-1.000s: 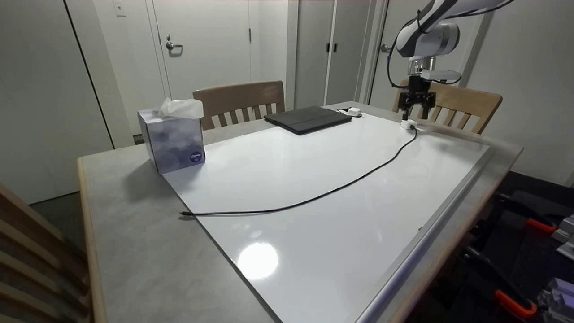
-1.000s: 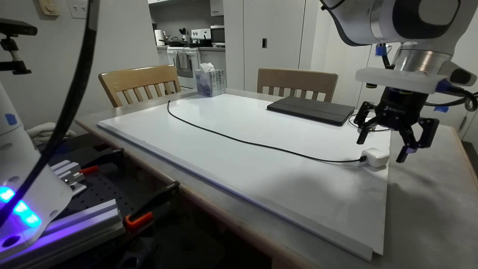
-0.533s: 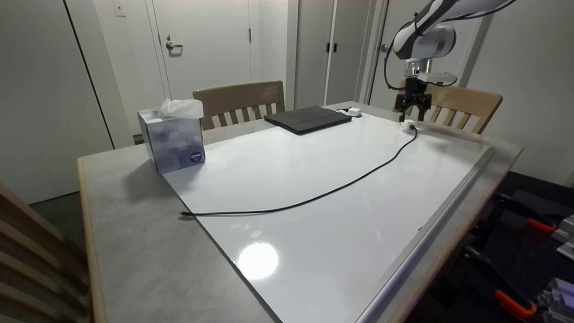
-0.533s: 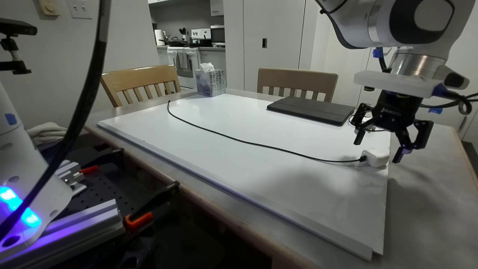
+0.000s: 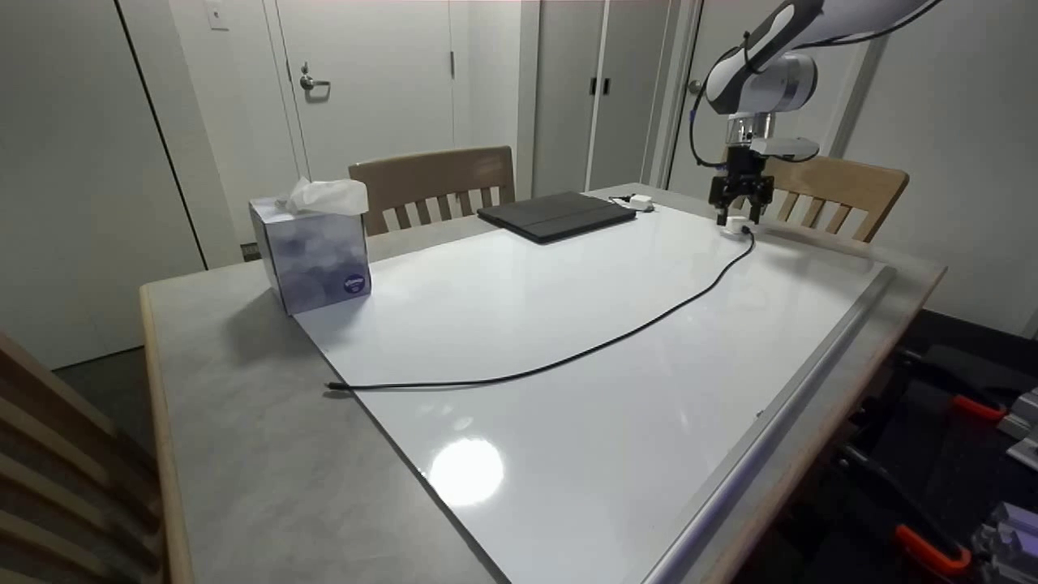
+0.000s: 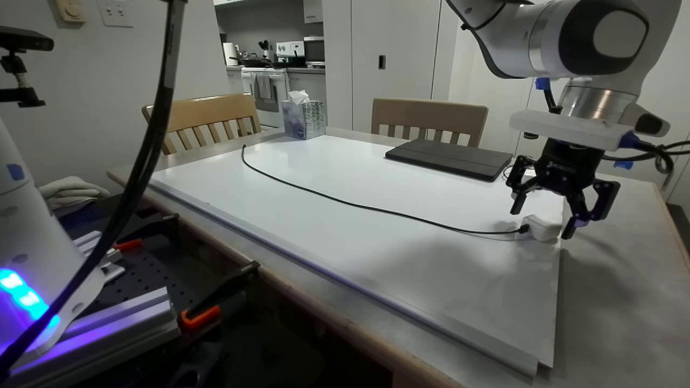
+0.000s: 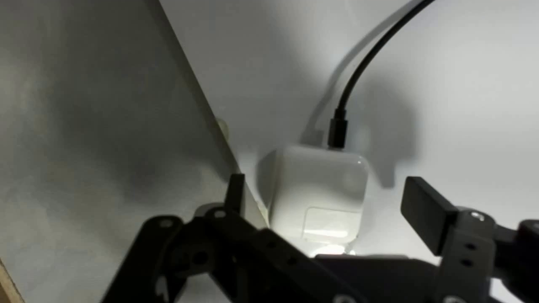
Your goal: Wind the charger
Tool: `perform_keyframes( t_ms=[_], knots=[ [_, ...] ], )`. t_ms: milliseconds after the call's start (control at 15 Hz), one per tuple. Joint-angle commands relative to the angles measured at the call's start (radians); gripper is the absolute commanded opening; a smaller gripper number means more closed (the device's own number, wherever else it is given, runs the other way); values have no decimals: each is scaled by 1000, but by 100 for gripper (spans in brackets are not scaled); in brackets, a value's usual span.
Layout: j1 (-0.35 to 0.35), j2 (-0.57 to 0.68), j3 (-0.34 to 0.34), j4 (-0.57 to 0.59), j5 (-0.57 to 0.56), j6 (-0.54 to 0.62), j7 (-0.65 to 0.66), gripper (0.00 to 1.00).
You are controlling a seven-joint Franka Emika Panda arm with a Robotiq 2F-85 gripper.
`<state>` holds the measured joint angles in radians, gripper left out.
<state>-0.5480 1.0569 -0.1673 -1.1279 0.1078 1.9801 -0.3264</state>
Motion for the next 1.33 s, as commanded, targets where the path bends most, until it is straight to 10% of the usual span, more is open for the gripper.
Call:
perform_keyframes(
  t_ms=[0,400,1000,1067,1267],
  knots=[
    [-11,19,4,40,0,-17,-18,64],
    [11,15,-4,42,-19,-19,-15,25],
    [134,-41,-2,-29,-167,-58,-138,25],
    [106,-2,0,12,-129,-22,-89,50],
    [141,-4,-1,10,-153,-32,-104,50]
  ],
)
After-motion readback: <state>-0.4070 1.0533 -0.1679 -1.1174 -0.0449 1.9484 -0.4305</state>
